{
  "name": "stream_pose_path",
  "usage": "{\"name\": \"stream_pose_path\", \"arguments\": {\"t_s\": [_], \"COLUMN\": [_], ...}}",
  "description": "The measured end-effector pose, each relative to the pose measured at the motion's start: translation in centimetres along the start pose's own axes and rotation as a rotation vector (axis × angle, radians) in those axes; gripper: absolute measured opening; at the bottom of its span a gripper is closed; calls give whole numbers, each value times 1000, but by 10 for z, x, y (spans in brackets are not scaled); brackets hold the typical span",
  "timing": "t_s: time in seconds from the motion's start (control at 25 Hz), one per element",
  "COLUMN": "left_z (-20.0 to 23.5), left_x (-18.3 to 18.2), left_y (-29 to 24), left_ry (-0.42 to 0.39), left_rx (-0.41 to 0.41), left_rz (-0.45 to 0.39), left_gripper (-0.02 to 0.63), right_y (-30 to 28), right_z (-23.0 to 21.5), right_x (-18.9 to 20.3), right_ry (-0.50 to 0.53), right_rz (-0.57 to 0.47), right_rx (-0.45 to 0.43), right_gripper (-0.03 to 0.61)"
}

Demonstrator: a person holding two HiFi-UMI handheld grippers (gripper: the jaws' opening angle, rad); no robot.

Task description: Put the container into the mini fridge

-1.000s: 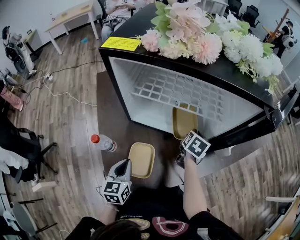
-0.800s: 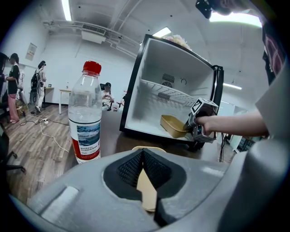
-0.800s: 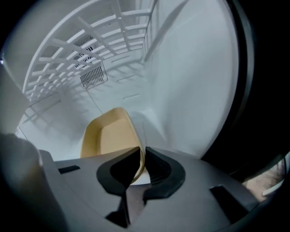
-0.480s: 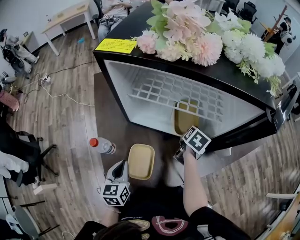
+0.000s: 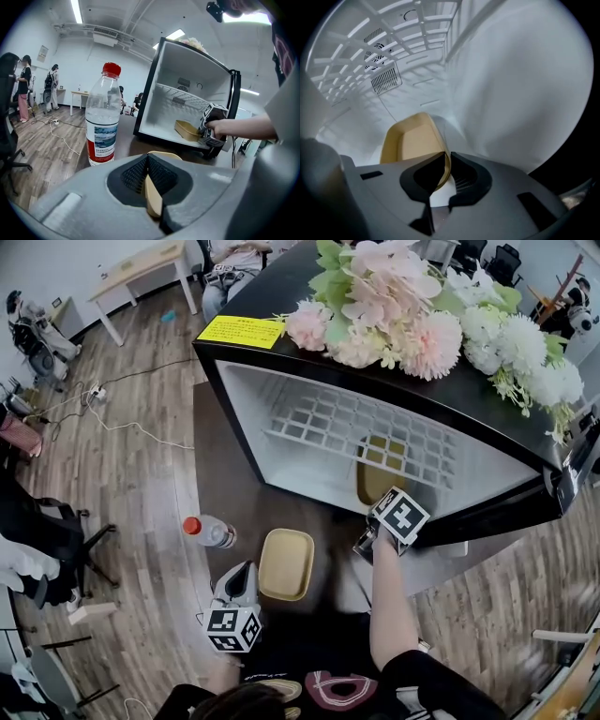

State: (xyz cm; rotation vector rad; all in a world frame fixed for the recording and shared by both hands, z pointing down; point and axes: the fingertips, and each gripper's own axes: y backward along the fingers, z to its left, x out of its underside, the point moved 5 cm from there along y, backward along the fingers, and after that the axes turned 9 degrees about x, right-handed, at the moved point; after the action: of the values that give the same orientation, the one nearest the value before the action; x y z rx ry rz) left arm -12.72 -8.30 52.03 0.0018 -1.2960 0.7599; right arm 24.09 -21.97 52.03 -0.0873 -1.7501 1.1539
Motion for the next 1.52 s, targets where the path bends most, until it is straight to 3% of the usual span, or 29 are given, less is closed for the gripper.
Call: {"name": "stream_pose_path", "arguments": {"t_s": [0.36,0.8,1.32,1.52], "left_z": [3,7,6,4], "left_x": [2,2,6,8], "left_y": [2,6,5,8], "left_ry": [18,32,38,40], "left_rx": [-22,-41,-44,-51], "left_rz": [-8,-18,21,16], "left_gripper": [8,8,8,9], "right_y": [-4,-6,14,30], "right_z": [3,6,17,14], "right_x": [-3,-5,-12,-12], "right_ry": [36,27,19,44], "right_rz": [10,9,-78,-103], "right_rx": [68,61,-171,-244], "right_gripper": [48,89,313,341]}}
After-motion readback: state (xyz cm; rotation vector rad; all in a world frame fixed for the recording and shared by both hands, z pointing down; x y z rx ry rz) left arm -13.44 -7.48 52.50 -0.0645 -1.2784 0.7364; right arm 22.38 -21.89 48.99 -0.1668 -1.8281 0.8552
